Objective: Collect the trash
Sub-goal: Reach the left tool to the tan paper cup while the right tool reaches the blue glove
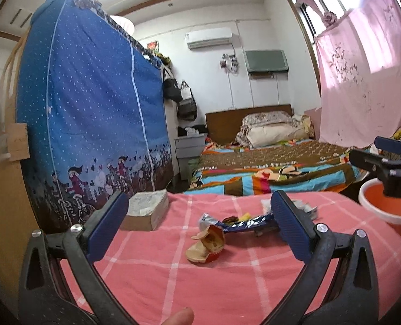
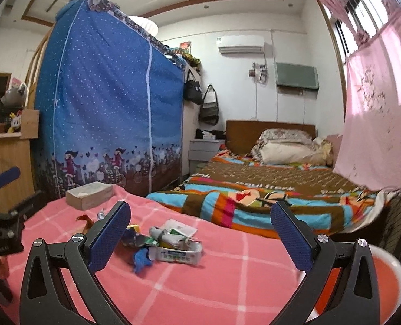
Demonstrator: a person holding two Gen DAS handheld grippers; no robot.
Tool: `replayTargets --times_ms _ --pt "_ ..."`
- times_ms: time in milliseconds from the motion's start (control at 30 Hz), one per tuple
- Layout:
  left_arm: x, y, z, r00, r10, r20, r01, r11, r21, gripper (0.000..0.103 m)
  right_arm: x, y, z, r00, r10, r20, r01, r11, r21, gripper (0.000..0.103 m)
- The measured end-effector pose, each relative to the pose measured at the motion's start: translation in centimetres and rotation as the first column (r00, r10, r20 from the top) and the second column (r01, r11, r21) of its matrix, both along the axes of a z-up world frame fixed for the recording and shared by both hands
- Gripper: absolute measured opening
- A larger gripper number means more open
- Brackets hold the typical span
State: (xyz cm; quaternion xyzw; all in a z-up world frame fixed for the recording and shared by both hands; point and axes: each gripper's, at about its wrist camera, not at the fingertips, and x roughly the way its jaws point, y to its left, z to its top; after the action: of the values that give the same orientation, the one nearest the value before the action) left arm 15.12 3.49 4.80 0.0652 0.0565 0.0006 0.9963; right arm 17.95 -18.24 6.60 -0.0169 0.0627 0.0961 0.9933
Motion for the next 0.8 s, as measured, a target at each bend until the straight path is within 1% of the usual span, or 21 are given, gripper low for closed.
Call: replayTargets --times_ms 67,133,200,233,267,300,333,433,467,567,600,667,800 --pt "1.1 0.3 -0.4 0.998 -0.015 -0.053 0.014 1.0 -0.01 0.103 0.7 0.0 -0.4 1.0 0.004 -0.022 -0.004 1.0 0.015 0.103" --pt "2.4 0.7 -0.7 0.992 -0.033 -0.125 0.029 0.999 -0.036 0.103 1.5 0.3 -0.8 0.998 0.019 -0.058 -0.018 1.0 0.021 0.103" --pt "3.9 1.2 -1.3 0.976 -0.052 -0.21 0.037 0.996 -0.075 0.103 2.4 0.7 -1.5 0.992 0.041 -0.119 -0.04 0.999 0.014 0.103" --pt "4.4 1.4 -1.6 0.97 -0.058 -0.234 0.039 0.995 -0.089 0.103 3.1 1.2 -2.1 0.984 0.055 -0.17 -0.056 0.998 -0.001 0.103" --pt "5.1 1.7 -1.9 0.959 -0.068 -0.274 0.039 0.993 -0.111 0.103 3.7 1.5 -2.6 0.977 0.062 -0.205 -0.066 0.998 -0.014 0.1" --pt "5.6 1.9 -2.2 0.951 -0.073 -0.3 0.037 0.991 -0.126 0.103 4.1 1.8 -3.2 0.969 0.072 -0.236 -0.08 0.996 -0.025 0.093" --pt "6.2 2.0 -2.5 0.94 -0.079 -0.333 0.033 0.989 -0.142 0.103 4.5 2.0 -3.7 0.962 0.081 -0.261 -0.092 0.995 -0.03 0.09" --pt "7.4 2.1 -3.6 0.909 -0.096 -0.406 0.031 0.986 -0.162 0.103 5.6 2.6 -4.7 0.931 0.12 -0.345 -0.134 0.991 -0.019 0.069" --pt "7.8 2.0 -3.9 0.895 -0.103 -0.433 0.034 0.986 -0.164 0.103 5.8 2.7 -4.9 0.926 0.128 -0.355 -0.142 0.99 -0.014 0.067" --pt "9.0 1.7 -4.7 0.851 -0.126 -0.51 0.041 0.984 -0.174 0.093 6.1 3.2 -5.1 0.91 0.15 -0.385 -0.168 0.986 -0.012 0.06" --pt "9.3 1.6 -5.0 0.838 -0.129 -0.53 0.039 0.983 -0.178 0.087 6.2 3.6 -5.2 0.907 0.152 -0.392 -0.173 0.985 -0.019 0.058" --pt "9.7 1.8 -5.2 0.822 -0.134 -0.554 0.033 0.981 -0.189 0.083 6.3 4.3 -5.3 0.898 0.165 -0.408 -0.194 0.98 -0.032 0.054" --pt "10.2 1.9 -5.8 0.792 -0.148 -0.593 0.03 0.979 -0.204 0.074 6.6 5.2 -5.5 0.882 0.202 -0.426 -0.233 0.972 -0.022 0.048"
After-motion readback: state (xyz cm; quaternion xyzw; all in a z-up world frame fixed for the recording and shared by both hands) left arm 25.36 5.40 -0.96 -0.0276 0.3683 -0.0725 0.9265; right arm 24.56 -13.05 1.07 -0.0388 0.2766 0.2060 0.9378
